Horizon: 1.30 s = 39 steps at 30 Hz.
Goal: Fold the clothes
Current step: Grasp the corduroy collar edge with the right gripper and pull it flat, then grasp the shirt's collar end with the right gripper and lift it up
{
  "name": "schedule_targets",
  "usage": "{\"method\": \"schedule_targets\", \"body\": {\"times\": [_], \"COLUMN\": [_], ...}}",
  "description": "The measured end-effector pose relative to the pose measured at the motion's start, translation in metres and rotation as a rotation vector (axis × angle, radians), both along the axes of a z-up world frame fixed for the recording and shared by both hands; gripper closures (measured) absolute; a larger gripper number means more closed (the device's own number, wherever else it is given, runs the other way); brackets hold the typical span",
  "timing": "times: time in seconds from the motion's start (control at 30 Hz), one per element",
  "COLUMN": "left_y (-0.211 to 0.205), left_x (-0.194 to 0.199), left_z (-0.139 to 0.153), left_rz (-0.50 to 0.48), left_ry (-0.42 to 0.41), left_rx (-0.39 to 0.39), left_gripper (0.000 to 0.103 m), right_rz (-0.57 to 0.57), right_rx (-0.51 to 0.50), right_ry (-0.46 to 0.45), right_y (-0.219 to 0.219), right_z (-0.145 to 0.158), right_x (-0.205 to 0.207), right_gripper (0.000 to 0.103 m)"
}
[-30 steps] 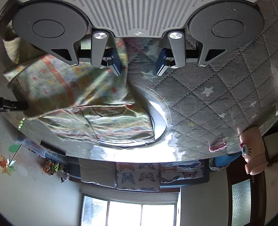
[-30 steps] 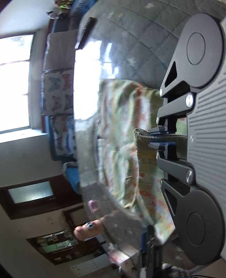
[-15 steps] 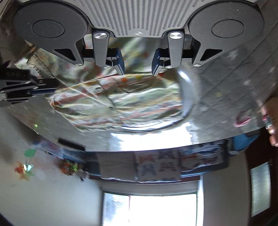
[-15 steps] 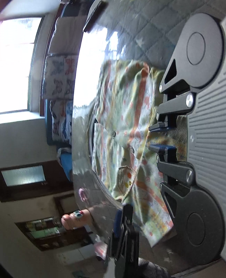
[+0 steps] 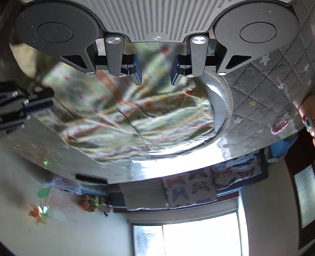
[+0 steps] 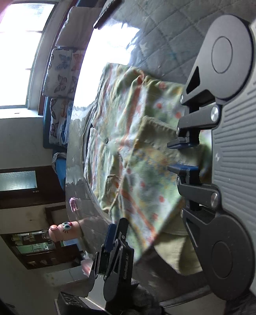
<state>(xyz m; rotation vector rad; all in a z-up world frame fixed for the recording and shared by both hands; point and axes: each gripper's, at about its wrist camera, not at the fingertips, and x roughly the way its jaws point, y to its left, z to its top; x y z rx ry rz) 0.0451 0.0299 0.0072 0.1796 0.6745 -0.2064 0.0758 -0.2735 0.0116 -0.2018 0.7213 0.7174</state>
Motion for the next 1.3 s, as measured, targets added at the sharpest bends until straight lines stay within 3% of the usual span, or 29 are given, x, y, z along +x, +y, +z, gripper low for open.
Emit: {"method": "schedule_targets", "body": {"times": [0.23, 0.43, 0.67, 0.87, 0.9, 1.03, 1.13, 1.3], "left_y": [-0.006, -0.016, -0.053, -0.071, -0.072, -0.070, -0.068, -0.059], "left_x": [-0.032, -0.069, -0.090, -0.089, -0.087, -0.076, -0.069, -0.052], "left_z": [-0.002, 0.000, -0.017, -0.020, -0.020, -0.016, -0.011, 0.001], "left_rz": [-0.056, -0.169, -0.328, -0.408, -0.415, -0.431, -0.406, -0.337], "left_ry": [-0.006, -0.073, -0.156, -0.227, -0.233, -0.215, -0.207, -0.178], "left_rx": [0.064, 0.188, 0.304, 0.294, 0.283, 0.210, 0.159, 0.049], "left_gripper": [0.066, 0.049, 0.042, 0.042, 0.044, 0.075, 0.089, 0.095], "right_rz": [0.000, -0.009, -0.004, 0.025, 0.034, 0.064, 0.091, 0.122], "right_rx": [0.002, -0.009, -0.066, -0.099, -0.108, -0.122, -0.125, -0.113], "right_ry": [-0.003, -0.010, -0.054, -0.086, -0.093, -0.110, -0.132, -0.165], "right_y": [-0.011, -0.020, -0.029, -0.030, -0.028, -0.023, -0.015, -0.001], "right_z": [0.001, 0.006, 0.008, 0.007, 0.006, 0.005, 0.006, 0.007], "right_x": [-0.017, -0.028, -0.047, -0.061, -0.064, -0.069, -0.069, -0.063], "right_gripper": [0.086, 0.086, 0.068, 0.056, 0.056, 0.050, 0.048, 0.047]}}
